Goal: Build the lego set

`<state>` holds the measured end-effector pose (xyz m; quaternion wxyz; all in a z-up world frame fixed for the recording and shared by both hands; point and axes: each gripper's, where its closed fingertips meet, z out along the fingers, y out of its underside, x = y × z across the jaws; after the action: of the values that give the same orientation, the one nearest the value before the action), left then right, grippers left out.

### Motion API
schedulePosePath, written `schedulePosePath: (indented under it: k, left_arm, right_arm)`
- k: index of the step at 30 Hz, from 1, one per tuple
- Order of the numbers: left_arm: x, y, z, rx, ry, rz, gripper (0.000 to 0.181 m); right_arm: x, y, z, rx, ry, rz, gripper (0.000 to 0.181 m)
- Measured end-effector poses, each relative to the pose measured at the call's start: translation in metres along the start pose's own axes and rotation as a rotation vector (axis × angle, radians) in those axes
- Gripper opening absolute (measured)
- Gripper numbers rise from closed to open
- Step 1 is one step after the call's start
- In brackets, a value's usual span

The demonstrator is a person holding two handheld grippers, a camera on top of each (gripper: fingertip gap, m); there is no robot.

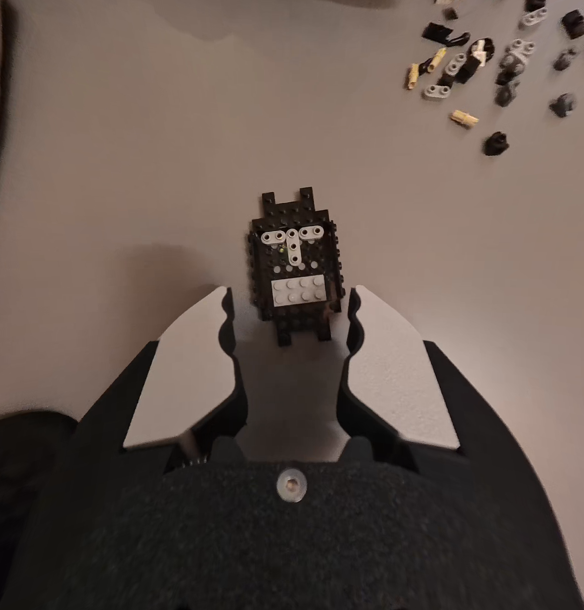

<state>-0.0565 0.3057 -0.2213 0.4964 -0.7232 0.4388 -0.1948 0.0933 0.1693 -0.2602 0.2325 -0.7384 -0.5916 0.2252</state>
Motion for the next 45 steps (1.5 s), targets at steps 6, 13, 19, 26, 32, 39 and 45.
schedulePosePath:
  k: [6, 13, 19, 26, 32, 39, 45]
  left_arm:
    - [0.001, -0.001, 0.000, 0.003, -0.003, 0.002, 0.005]
    - [0.002, -0.001, 0.000, 0.006, -0.001, 0.001, 0.005]
    - [0.002, -0.003, -0.001, 0.012, -0.002, 0.005, 0.005]
    - [0.004, -0.005, -0.001, 0.020, 0.002, 0.009, 0.005]
    - [0.005, -0.011, -0.005, 0.049, 0.003, 0.008, 0.005]
    - [0.008, -0.022, -0.011, 0.089, 0.045, -0.031, 0.007]
    - [0.001, -0.058, -0.027, 0.185, 0.102, -0.132, 0.000]
  right_arm:
    - [-0.003, -0.004, 0.014, -0.038, -0.019, -0.034, 0.063]
    - [-0.001, -0.003, 0.012, -0.035, 0.086, 0.024, 0.051]
    - [0.000, 0.010, 0.001, -0.051, 0.222, 0.172, 0.051]
    - [-0.003, 0.014, -0.002, -0.002, 0.241, 0.191, 0.051]
    - [-0.001, -0.009, -0.023, 0.146, 0.267, 0.197, 0.055]
    - [0.035, -0.048, -0.094, 0.652, 0.589, 0.415, 0.043]
    - [0.060, -0.011, -0.123, 0.750, 0.966, 0.450, 0.001]
